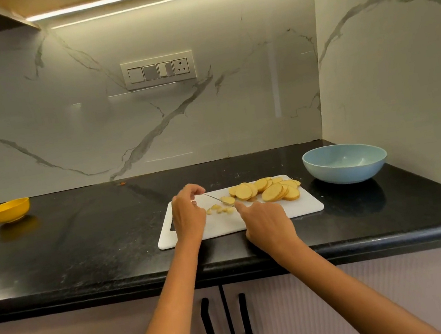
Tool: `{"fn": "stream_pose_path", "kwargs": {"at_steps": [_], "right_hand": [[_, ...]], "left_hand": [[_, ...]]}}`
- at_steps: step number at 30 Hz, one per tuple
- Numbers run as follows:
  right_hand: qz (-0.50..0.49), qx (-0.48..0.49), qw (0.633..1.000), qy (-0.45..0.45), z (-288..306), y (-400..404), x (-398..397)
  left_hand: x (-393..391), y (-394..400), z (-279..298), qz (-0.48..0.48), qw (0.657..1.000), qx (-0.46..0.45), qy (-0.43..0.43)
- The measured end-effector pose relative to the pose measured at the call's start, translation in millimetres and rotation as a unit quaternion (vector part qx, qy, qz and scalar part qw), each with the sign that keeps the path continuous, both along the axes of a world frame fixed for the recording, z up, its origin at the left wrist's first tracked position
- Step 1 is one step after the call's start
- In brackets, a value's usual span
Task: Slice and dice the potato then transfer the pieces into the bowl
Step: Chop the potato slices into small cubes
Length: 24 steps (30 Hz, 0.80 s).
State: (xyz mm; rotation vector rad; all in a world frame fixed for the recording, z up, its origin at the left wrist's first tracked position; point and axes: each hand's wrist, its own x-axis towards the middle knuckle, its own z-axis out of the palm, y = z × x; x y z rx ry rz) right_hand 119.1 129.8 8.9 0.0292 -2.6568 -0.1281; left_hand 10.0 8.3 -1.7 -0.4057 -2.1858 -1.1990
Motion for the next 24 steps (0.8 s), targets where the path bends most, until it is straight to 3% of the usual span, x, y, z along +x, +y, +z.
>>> {"fn": "stream_pose_path", "kwargs": {"at_steps": [3, 12, 18, 24], "right_hand": [[0.007, 0.024, 1.000, 0.002, 2.2, 2.4, 0.5], [0.016, 0.058, 0.998, -0.006, -2.0, 2.6, 0.9], [0.022, 0.036, 0.999, -0.009, -2.1, 7.2, -1.1], [-0.031, -0.106, 0.993, 0.031, 4.1, 18.0, -18.9]], "left_hand": [[6.5, 4.7, 3.3, -0.059, 0.995, -0.069, 0.046], [10.0, 10.6, 2.6, -0.045, 0.972, -0.230, -0.011], [2.7, 6.5, 1.4, 0.014, 0.993, -0.110, 0.040], [-5.0, -3.4, -7.3, 0.022, 0.996, -0.023, -0.085]]}}
